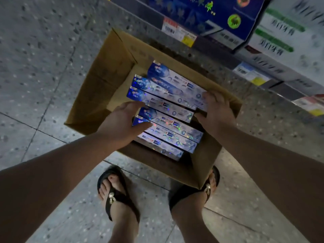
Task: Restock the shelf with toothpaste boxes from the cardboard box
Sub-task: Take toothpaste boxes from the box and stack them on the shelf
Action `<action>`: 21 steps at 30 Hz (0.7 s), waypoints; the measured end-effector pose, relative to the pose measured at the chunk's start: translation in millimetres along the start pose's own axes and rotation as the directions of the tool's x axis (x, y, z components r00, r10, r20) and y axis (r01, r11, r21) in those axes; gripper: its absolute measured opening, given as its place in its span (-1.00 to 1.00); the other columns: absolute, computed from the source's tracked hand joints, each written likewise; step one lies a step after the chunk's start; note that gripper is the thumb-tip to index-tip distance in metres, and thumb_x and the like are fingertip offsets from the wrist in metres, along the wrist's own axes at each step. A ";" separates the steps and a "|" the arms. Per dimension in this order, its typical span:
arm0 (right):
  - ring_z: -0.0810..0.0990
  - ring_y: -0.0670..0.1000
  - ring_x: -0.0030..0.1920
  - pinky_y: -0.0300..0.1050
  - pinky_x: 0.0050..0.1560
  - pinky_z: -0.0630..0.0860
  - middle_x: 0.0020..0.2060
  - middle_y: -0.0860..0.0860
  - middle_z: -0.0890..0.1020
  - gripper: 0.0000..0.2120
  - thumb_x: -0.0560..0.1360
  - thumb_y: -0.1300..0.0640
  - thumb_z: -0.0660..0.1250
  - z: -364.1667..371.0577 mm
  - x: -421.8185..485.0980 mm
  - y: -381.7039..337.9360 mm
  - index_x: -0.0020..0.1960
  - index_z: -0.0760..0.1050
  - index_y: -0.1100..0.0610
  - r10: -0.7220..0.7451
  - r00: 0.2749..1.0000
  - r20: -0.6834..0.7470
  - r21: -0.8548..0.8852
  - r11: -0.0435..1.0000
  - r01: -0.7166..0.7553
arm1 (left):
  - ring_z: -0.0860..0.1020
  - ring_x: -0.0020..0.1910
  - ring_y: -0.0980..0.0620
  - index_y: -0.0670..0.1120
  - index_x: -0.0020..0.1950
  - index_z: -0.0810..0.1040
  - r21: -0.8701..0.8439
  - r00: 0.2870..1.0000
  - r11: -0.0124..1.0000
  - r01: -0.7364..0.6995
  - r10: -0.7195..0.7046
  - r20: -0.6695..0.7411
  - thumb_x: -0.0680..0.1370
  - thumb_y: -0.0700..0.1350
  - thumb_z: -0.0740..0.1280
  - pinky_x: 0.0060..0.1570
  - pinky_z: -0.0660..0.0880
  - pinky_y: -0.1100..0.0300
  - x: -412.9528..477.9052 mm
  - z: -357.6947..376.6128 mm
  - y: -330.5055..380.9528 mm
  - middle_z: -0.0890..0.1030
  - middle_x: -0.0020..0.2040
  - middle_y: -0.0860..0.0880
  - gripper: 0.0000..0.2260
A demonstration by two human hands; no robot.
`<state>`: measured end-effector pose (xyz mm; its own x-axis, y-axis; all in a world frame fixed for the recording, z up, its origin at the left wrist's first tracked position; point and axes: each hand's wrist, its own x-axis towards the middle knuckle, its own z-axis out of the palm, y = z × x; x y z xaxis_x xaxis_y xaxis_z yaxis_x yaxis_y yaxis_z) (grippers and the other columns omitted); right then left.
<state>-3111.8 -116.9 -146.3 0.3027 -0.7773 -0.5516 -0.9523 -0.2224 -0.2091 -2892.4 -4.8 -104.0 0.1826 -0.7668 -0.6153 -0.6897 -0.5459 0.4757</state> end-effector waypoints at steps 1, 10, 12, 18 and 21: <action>0.22 0.21 0.37 0.09 0.26 0.32 0.40 0.09 0.23 -0.39 0.45 0.03 0.32 4.7 1.3 0.7 0.42 0.17 0.06 0.008 1.000 -0.023 -0.015 1.000 -0.008 | 0.39 0.30 -0.04 0.03 0.41 0.29 0.004 1.000 1.000 -0.008 0.008 -0.004 0.47 0.06 0.35 0.19 0.36 0.13 4.7 3.0 -2.5 0.38 0.39 -0.04 -0.46; 0.29 0.21 0.31 0.09 0.18 0.38 0.33 0.13 0.30 -0.45 0.46 0.04 0.32 21.0 14.4 -0.8 0.39 0.23 0.07 0.106 0.991 -0.087 0.040 0.994 -0.103 | 0.48 0.13 -0.08 0.05 0.38 0.33 0.009 1.000 1.000 0.008 -0.007 -0.010 0.46 -0.01 0.38 0.01 0.31 0.24 36.9 -0.2 -16.9 0.40 0.35 -0.02 -0.49; 0.35 0.21 0.28 0.03 0.15 0.40 0.29 0.14 0.38 -0.51 0.46 0.07 0.33 21.3 12.8 2.2 0.35 0.30 0.09 0.119 0.990 -0.076 0.189 0.977 -0.103 | 0.48 0.12 -0.08 0.04 0.39 0.31 0.052 1.000 0.999 0.014 -0.014 -0.013 0.46 -0.03 0.39 0.00 0.32 0.22 42.7 -4.1 -22.1 0.39 0.34 -0.05 -0.47; 0.46 0.19 0.13 -0.18 0.02 0.30 0.07 0.19 0.54 -0.59 0.40 0.11 0.40 0.9 -17.3 15.6 0.18 0.43 0.23 0.044 0.986 -0.161 0.312 0.950 0.008 | 0.29 0.35 -0.09 0.06 0.43 0.23 0.291 0.999 0.956 0.037 -0.033 -0.018 0.45 -0.05 0.38 0.24 0.35 0.01 67.4 -5.7 -33.6 0.31 0.39 -0.06 -0.42; 0.48 0.21 0.10 -0.21 -0.14 0.24 0.05 0.23 0.54 -0.60 0.39 0.20 0.42 -11.5 -28.2 22.0 0.19 0.44 0.26 0.054 0.985 -0.163 0.290 0.957 -0.004 | 0.27 0.34 -0.11 0.04 0.44 0.22 0.380 1.000 0.925 0.008 -0.013 0.012 0.45 -0.06 0.39 0.25 0.33 0.00 87.0 -1.4 -35.9 0.27 0.40 -0.06 -0.40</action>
<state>-3141.7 -106.6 -126.1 0.2406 -0.8738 -0.4227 -0.9009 -0.0390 -0.4322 -2850.8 -52.3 -173.7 0.1837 -0.7554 -0.6289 -0.9027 -0.3829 0.1963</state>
